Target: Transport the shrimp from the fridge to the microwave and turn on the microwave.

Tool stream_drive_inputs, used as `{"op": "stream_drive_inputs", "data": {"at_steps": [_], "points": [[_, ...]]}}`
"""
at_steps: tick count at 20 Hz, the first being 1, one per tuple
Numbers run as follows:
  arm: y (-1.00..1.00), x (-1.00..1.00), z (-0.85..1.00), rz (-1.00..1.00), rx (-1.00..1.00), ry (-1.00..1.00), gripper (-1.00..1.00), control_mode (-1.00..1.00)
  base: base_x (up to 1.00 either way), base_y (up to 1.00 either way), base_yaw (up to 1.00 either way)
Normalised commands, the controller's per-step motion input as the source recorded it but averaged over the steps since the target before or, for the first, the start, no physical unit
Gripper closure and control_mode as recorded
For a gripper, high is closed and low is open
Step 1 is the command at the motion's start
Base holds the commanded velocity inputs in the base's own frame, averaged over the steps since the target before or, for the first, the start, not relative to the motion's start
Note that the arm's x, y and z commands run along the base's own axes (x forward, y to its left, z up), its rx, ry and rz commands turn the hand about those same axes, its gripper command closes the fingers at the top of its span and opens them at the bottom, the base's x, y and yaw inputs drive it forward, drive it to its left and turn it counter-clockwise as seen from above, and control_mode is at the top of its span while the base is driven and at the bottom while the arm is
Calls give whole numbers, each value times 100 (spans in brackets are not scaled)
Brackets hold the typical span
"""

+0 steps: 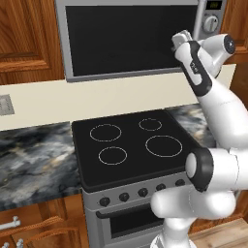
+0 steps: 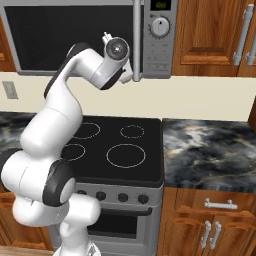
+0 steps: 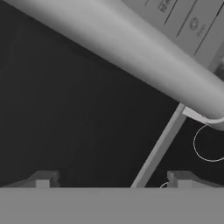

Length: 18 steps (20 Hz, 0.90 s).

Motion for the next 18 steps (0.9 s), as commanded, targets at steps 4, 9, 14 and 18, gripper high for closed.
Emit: {"op": "stream_drive_inputs", "data": {"at_steps": [4, 9, 14, 18], "points": [[-3, -56, 13, 0, 0, 0, -100, -100, 0, 0, 0], [-6, -69, 6, 0, 0, 0, -100, -100, 0, 0, 0], [-12, -77, 0, 0, 0, 0, -100, -100, 0, 0, 0], [-27, -71, 0, 0, 0, 0, -100, -100, 0, 0, 0]]}}
